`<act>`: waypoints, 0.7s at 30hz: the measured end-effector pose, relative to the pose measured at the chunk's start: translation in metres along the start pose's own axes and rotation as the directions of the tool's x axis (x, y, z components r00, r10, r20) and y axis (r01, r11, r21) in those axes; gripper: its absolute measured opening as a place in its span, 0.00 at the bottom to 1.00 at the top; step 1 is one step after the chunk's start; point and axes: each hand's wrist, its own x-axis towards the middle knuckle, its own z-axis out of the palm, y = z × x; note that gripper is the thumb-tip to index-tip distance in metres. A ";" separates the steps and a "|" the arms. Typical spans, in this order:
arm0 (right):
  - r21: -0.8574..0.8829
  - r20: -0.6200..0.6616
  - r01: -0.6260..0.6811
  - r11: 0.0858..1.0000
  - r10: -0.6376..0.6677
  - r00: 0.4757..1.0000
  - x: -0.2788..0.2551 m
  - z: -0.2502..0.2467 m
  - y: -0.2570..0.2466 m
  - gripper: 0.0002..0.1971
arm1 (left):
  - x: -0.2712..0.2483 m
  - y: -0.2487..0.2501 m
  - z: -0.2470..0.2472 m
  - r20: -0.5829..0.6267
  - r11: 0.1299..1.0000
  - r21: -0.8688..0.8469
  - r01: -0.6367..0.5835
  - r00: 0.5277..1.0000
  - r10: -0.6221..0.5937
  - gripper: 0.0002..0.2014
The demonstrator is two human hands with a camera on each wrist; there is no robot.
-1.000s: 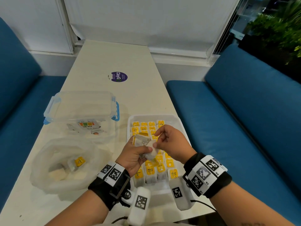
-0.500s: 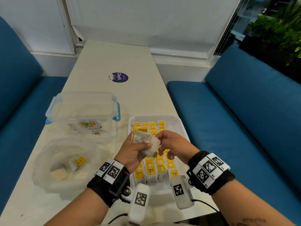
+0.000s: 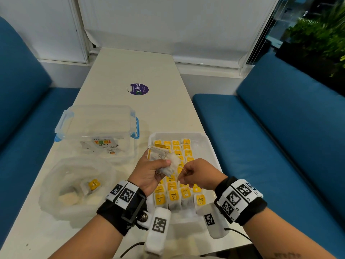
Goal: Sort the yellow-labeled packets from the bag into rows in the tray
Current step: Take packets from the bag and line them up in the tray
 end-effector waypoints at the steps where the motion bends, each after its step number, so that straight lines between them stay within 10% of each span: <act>1: -0.009 -0.013 -0.004 1.000 0.003 1.000 0.000 -0.001 0.001 0.03 | 0.000 0.001 0.000 -0.003 1.000 -0.002 -0.002 1.000 0.002 0.17; 12: -0.203 -0.149 -0.133 0.970 0.104 0.983 -0.006 -0.020 0.008 0.08 | 0.002 0.008 -0.003 -0.021 0.999 0.014 -0.029 0.999 0.029 0.18; 15: 0.142 -0.151 -0.061 0.988 0.083 0.985 -0.014 -0.025 -0.001 0.09 | 0.001 0.002 -0.001 -0.067 0.993 0.113 -0.038 0.997 0.046 0.18; 18: 0.593 -0.060 0.085 0.800 -0.062 0.996 -0.021 -0.031 -0.014 0.15 | 0.002 -0.004 0.002 -0.096 0.984 0.170 -0.053 0.993 0.071 0.20; 21: 0.682 -0.019 0.108 0.724 -0.130 0.991 -0.021 -0.034 -0.022 0.14 | 0.001 -0.007 0.007 -0.082 0.979 0.189 -0.081 0.992 0.098 0.22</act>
